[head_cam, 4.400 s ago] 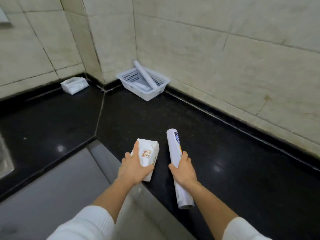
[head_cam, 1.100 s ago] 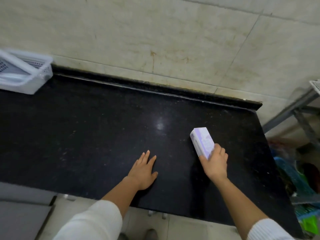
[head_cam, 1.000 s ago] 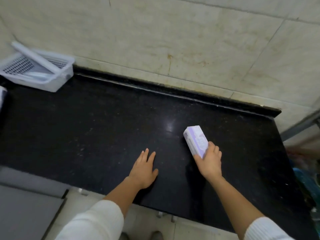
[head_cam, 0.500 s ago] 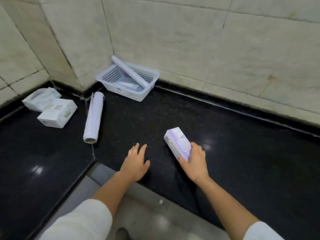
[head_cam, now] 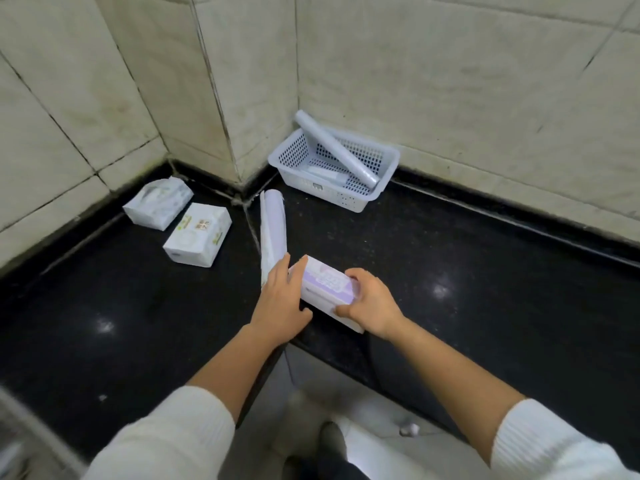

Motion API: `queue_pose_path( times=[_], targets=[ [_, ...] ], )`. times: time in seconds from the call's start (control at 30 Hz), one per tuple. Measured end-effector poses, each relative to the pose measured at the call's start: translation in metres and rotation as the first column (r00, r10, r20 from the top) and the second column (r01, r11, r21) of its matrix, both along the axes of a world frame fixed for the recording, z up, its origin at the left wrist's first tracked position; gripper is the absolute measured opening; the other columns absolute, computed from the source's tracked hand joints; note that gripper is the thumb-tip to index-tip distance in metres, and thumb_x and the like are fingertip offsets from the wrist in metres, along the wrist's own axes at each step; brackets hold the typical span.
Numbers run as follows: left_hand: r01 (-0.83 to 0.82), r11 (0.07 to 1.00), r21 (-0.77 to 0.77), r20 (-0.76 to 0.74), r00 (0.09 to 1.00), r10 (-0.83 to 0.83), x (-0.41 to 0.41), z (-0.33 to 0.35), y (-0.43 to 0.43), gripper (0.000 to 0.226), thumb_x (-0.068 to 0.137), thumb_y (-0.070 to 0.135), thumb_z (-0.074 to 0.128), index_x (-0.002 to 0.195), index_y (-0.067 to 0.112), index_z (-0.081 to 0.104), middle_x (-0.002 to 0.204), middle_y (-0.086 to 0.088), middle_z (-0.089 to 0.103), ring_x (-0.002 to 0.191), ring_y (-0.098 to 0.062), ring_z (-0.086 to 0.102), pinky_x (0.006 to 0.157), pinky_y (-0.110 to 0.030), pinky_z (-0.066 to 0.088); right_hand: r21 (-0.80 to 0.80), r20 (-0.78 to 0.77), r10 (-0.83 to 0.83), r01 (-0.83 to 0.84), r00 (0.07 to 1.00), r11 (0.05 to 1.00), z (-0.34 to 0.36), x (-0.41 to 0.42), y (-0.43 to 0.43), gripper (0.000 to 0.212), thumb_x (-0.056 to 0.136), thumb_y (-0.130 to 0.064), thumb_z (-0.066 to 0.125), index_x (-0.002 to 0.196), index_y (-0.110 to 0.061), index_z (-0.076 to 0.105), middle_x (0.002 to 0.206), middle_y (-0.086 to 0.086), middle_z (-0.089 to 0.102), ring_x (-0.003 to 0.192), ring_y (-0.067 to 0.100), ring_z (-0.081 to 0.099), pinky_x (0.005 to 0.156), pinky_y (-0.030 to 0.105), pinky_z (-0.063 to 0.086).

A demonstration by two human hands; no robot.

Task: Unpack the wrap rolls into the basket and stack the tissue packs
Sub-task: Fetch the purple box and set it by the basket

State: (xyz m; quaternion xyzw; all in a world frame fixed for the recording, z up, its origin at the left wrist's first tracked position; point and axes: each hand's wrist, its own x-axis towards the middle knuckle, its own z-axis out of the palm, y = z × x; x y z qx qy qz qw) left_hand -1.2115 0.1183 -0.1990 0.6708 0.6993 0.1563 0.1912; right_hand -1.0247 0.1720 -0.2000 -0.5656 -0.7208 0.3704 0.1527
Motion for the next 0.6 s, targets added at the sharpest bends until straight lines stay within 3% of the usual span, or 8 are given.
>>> queue_pose_path(
  times=[0.17, 0.4, 0.5, 0.6],
  targets=[
    [0.050, 0.998, 0.029, -0.069, 0.996, -0.048, -0.010, 0.012, 0.032, 0.096, 0.078, 0.019, 0.067, 0.152, 0.025, 0.006, 0.159, -0.014, 0.004, 0.147, -0.026, 0.003, 0.117, -0.043, 0.022, -0.014, -0.060, 0.070, -0.071, 0.996, 0.997, 0.017, -0.018, 0.040, 0.081, 0.059, -0.028, 0.085, 0.131, -0.021, 0.047, 0.123, -0.002, 0.055, 0.111, 0.017, 0.051, 0.091, 0.029, 0.042],
    [0.046, 0.999, -0.005, -0.133, 0.990, -0.046, -0.008, 0.040, 0.090, 0.098, 0.070, 0.045, 0.066, 0.149, 0.039, 0.009, 0.159, 0.006, 0.007, 0.147, -0.019, -0.002, 0.111, -0.062, 0.024, -0.004, -0.133, 0.174, -0.177, 0.976, 0.984, 0.058, -0.020, 0.105, 0.095, 0.049, -0.036, 0.087, 0.133, -0.030, 0.043, 0.113, -0.009, 0.055, 0.101, 0.007, 0.053, 0.079, 0.020, 0.043],
    [0.035, 0.999, 0.029, -0.098, 0.995, -0.032, -0.005, 0.049, 0.106, 0.097, 0.067, 0.045, 0.066, 0.148, 0.036, 0.015, 0.156, 0.005, 0.017, 0.146, -0.018, 0.004, 0.109, -0.058, 0.029, -0.028, -0.188, 0.205, -0.213, 0.961, 0.977, 0.074, -0.017, 0.127, 0.098, 0.048, -0.032, 0.090, 0.134, -0.028, 0.043, 0.112, -0.004, 0.057, 0.102, 0.011, 0.057, 0.089, 0.028, 0.049],
    [0.003, 0.997, 0.071, -0.019, 1.000, -0.002, -0.007, 0.057, 0.118, 0.093, 0.062, 0.045, 0.067, 0.144, 0.034, 0.024, 0.145, 0.006, 0.029, 0.139, -0.016, 0.018, 0.105, -0.050, 0.038, -0.031, -0.254, 0.207, -0.222, 0.945, 0.975, 0.090, -0.011, 0.147, 0.092, 0.049, -0.031, 0.091, 0.130, -0.031, 0.047, 0.112, -0.006, 0.060, 0.100, 0.010, 0.060, 0.086, 0.022, 0.048]
  ],
)
